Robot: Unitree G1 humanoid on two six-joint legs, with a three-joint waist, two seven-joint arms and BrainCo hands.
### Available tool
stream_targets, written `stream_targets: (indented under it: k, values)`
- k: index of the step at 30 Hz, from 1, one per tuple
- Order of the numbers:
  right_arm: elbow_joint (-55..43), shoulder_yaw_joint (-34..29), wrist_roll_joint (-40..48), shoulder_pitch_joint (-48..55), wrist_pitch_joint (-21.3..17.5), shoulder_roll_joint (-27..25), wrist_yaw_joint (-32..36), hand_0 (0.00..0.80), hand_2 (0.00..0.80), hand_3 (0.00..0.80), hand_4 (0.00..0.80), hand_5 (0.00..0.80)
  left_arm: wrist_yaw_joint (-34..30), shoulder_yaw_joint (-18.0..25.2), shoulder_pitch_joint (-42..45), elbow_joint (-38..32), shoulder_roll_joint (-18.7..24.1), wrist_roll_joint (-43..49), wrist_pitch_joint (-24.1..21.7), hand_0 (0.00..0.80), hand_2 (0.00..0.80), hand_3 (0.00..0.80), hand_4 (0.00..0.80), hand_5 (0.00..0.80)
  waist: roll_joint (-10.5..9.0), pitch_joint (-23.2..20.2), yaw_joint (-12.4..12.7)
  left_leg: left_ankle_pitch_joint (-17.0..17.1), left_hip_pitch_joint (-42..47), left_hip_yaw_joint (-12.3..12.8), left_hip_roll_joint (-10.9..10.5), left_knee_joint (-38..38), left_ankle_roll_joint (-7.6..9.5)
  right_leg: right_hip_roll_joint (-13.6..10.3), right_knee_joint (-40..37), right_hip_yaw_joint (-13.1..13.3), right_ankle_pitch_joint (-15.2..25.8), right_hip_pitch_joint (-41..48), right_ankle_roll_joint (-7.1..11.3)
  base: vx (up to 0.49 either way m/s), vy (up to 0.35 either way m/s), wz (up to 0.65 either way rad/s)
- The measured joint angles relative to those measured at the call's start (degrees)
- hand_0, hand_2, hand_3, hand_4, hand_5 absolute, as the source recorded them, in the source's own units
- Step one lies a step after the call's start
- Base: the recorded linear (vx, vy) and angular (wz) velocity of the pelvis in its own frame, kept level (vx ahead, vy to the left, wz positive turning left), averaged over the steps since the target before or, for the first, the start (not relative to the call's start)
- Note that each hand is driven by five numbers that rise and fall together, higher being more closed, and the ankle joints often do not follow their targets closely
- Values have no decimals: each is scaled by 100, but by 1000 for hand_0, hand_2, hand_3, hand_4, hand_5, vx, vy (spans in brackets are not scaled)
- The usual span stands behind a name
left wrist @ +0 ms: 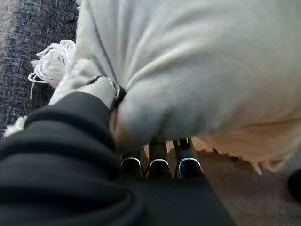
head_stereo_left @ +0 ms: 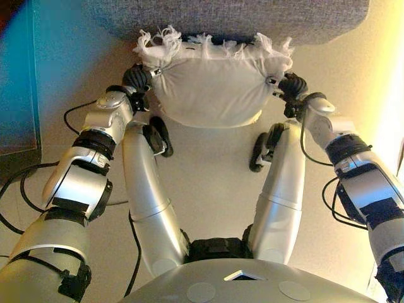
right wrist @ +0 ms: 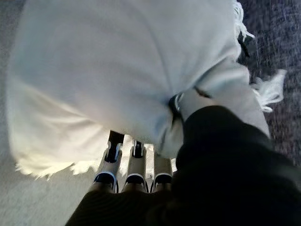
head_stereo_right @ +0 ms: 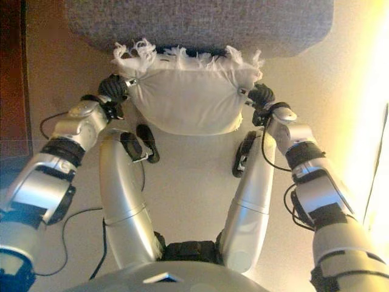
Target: Pick up the cushion and take it to the sofa
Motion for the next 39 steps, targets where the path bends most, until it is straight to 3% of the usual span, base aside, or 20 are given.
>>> stream_targets:
  k: [5,10,16,22,25,30,32,33,34,36,39]
  values:
    - [-33,-10,2,152,-71,42,-85,800,800,800,800,800,-70,13,121,-5,-40,1,-124,800,800,800,800,800,-20,3,-9,-4,414,62,35,-325,-11,-15,-359,-173,3,442,-4,47,-15,0]
    - [-751,-175,4,803,-400,77,-319,800,800,800,800,800,-115,253,635,-317,-58,8,-539,800,800,800,800,800,-44,-8,-18,-16,1080,196,139,-924,-32,25,-1065,-431,76,1152,-11,71,-4,-7]
    - [-1650,-729,-3,1706,-717,221,-640,800,800,800,800,800,-34,571,1313,-1122,-156,130,-924,800,800,800,800,800,-102,-37,-40,74,2349,579,219,-2198,-58,197,-2608,-705,545,2355,114,76,-4,-16]
    - [-2299,-1160,-365,2545,-1046,570,-884,800,800,800,800,800,170,814,1807,-1918,-146,340,-1104,800,800,800,800,800,-295,-220,-57,493,4008,661,-105,-4020,-248,372,-4582,-890,1213,3899,233,105,-5,-15]
    - [-2457,-1191,-581,2544,-1093,657,-935,800,800,800,800,800,388,1042,1864,-2113,-204,353,-1189,800,800,800,800,800,-387,-304,-48,769,4763,796,-198,-4852,-259,453,-5478,-939,1602,4562,254,108,14,-21]
    - [-2719,-1357,-681,2734,-1015,841,-941,800,800,800,800,800,807,1252,2403,-2398,-426,568,-1234,800,800,800,800,800,-402,-688,15,885,5807,687,-409,-5794,-325,541,-6686,-822,2086,5492,360,169,23,-29]
    - [-2733,-1354,-688,2930,-951,854,-942,800,800,800,800,800,840,1291,2815,-2551,-578,571,-1234,800,800,800,800,800,-366,-1056,65,833,6107,434,-547,-6092,-381,569,-7255,-752,2313,5802,409,199,69,-46]
    - [-2748,-1357,-735,2979,-882,850,-942,800,800,800,800,800,866,1334,2989,-2657,-649,575,-1228,800,800,800,800,800,-380,-1102,129,773,6389,119,-671,-6273,-410,579,-7539,-666,2459,6043,447,194,55,-59]
    - [-2754,-1355,-811,3044,-819,846,-940,800,800,800,800,800,899,1343,3151,-2692,-722,575,-1226,800,800,800,800,800,-365,-1226,184,729,6608,35,-727,-6431,-423,579,-7856,-596,2616,6264,481,202,36,-51]
    - [-2879,-1358,-913,3292,-744,842,-935,800,800,800,800,800,953,1353,3272,-2697,-810,584,-1148,800,800,800,800,800,-364,-1431,152,757,6958,160,-740,-6750,-355,536,-8461,-647,2830,6790,536,162,-1,-9]
    - [-2933,-1322,-1024,3692,-740,875,-932,800,800,800,800,800,977,1350,3502,-2701,-881,784,-1053,800,800,800,800,800,-331,-1881,149,774,7394,135,-731,-7089,-359,539,-9004,-836,2943,7384,529,118,38,10]
